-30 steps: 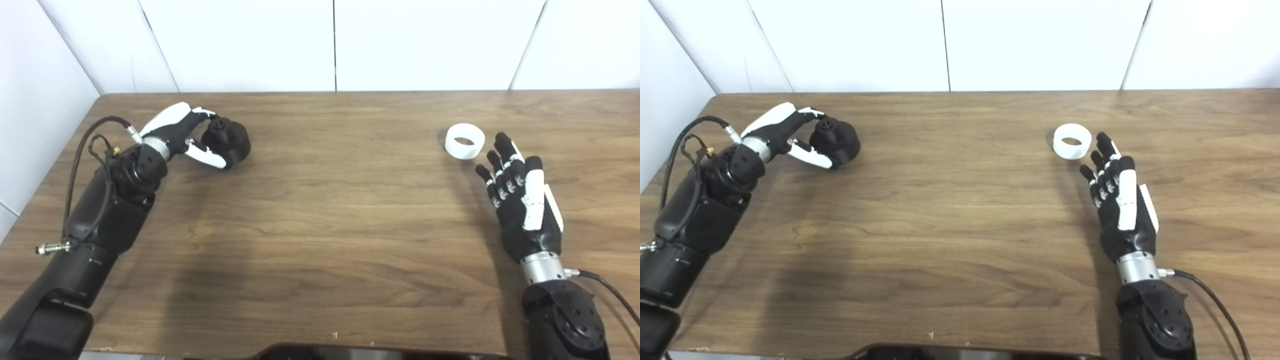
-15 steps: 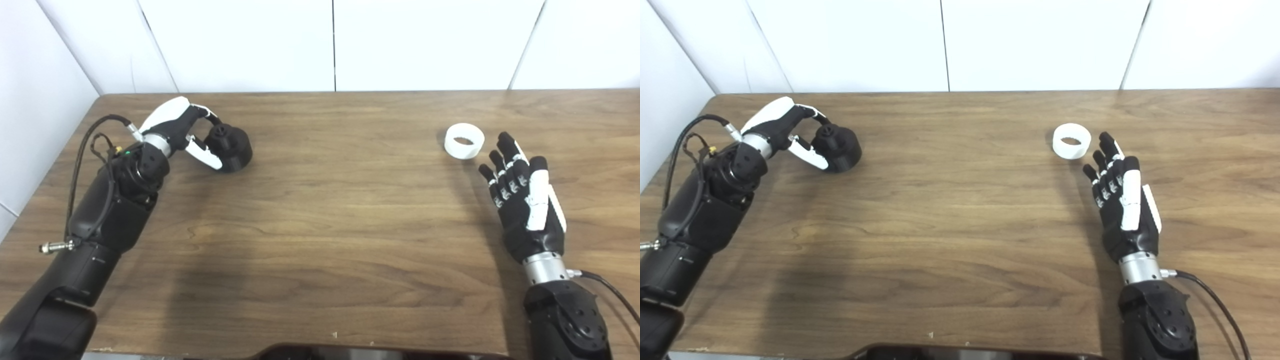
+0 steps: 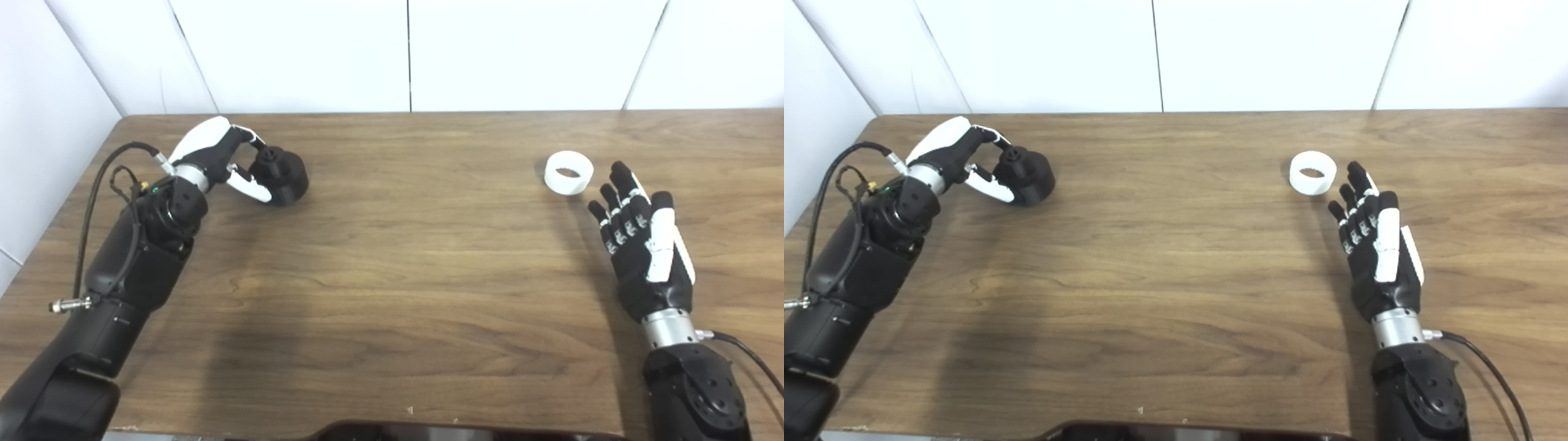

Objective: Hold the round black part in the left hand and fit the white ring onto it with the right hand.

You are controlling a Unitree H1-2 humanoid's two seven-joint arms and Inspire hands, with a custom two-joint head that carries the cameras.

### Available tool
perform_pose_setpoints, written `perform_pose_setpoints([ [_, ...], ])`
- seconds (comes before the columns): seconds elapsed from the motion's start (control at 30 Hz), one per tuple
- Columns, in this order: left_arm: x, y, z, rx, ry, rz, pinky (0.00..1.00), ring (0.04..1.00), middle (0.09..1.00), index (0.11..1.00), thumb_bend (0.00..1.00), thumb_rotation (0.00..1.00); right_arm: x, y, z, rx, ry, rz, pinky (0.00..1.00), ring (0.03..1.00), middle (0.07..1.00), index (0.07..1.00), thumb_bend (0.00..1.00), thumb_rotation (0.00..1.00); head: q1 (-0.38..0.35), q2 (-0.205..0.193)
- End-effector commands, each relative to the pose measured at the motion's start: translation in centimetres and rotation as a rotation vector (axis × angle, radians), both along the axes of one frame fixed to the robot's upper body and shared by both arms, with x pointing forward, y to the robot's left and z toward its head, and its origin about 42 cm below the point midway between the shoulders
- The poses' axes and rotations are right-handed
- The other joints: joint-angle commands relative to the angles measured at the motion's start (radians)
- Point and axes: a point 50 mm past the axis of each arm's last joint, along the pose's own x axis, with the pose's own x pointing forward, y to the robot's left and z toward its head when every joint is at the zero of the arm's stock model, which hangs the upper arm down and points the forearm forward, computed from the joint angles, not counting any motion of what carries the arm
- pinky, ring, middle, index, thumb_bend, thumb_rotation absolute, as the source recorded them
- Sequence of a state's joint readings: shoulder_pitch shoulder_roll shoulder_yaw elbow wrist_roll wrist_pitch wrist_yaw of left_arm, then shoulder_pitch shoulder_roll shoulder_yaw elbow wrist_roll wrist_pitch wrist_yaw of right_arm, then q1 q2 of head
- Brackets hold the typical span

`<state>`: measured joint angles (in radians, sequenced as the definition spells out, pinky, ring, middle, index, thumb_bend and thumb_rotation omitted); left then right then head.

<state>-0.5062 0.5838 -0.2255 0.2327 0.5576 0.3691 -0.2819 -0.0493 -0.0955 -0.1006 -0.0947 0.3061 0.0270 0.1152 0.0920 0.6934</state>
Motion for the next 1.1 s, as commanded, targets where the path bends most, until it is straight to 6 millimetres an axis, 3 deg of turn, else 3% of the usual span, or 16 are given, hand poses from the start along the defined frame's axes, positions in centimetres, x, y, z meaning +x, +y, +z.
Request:
perform_pose_setpoints([
  [0.0,0.5,0.1,2.3,0.032,-0.076,-0.01,0.89,0.982,0.902,0.628,0.79,0.07,0.7,0.1,1.7,-0.012,-0.077,0.024,0.96,1.0,1.0,0.945,0.57,1.0,-0.002,0.0],
  [0.43,-0.8,-1.1,2.2,0.027,-0.067,-0.054,0.88,0.99,0.921,0.664,0.81,0.08,0.8,0.1,1.8,-0.021,-0.077,0.031,0.96,1.0,1.0,0.95,0.56,1.0,0.0,0.002],
  [0.83,-1.6,-1.6,1.9,0.006,-0.048,-0.086,0.87,0.992,0.924,0.649,0.81,0.07,0.8,0.2,1.7,-0.02,-0.069,0.034,0.96,1.0,1.0,0.949,0.57,1.0,-0.004,0.008],
  [1.07,-2.8,-2.8,1.6,-0.015,-0.042,-0.134,0.89,0.99,0.914,0.643,0.8,0.08,0.7,0.3,1.7,-0.011,-0.069,0.036,0.96,1.0,1.0,0.949,0.56,1.0,-0.005,0.012],
])
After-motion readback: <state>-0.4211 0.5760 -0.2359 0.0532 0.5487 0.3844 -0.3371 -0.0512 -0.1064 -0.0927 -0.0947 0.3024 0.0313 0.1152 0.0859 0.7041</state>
